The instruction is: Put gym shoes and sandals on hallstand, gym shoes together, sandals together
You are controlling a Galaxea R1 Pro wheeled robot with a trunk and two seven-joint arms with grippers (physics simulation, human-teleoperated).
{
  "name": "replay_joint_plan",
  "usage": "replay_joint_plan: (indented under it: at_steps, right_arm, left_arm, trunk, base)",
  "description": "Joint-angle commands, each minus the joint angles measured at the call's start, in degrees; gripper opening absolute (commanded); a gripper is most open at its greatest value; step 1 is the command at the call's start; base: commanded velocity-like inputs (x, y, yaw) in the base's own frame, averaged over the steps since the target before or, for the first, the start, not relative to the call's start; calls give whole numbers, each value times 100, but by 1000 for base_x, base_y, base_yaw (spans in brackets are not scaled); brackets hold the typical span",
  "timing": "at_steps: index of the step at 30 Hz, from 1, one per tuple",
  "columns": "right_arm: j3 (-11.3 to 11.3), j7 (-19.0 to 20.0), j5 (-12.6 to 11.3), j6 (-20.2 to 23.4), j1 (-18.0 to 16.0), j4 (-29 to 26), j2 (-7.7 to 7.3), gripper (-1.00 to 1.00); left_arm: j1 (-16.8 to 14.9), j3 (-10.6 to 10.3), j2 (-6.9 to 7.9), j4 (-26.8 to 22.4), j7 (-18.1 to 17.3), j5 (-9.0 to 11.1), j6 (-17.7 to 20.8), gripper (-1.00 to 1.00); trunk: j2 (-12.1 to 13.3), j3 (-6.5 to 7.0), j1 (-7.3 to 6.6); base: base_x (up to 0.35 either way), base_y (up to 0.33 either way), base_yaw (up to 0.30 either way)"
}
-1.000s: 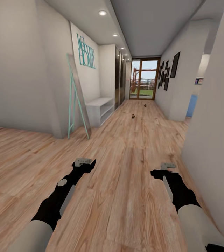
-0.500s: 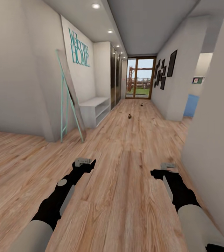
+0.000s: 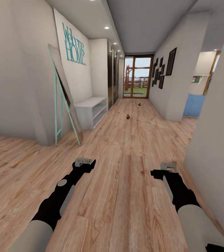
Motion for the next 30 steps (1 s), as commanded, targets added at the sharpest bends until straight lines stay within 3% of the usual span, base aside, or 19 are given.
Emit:
replay_joint_plan:
  at_steps: [1, 30]
  right_arm:
    - [-5, 9, 51, 32, -3, -8, 1, 100]
    - [-9, -10, 24, 32, -5, -51, 1, 100]
  left_arm:
    - [-2, 0, 0, 2, -19, 61, 15, 100]
    - [-3, 0, 0, 8, -19, 59, 15, 100]
  trunk:
    - [-2, -10, 2]
    - [-2, -20, 2]
  base:
    - [349, 83, -91]
    - [349, 68, -11]
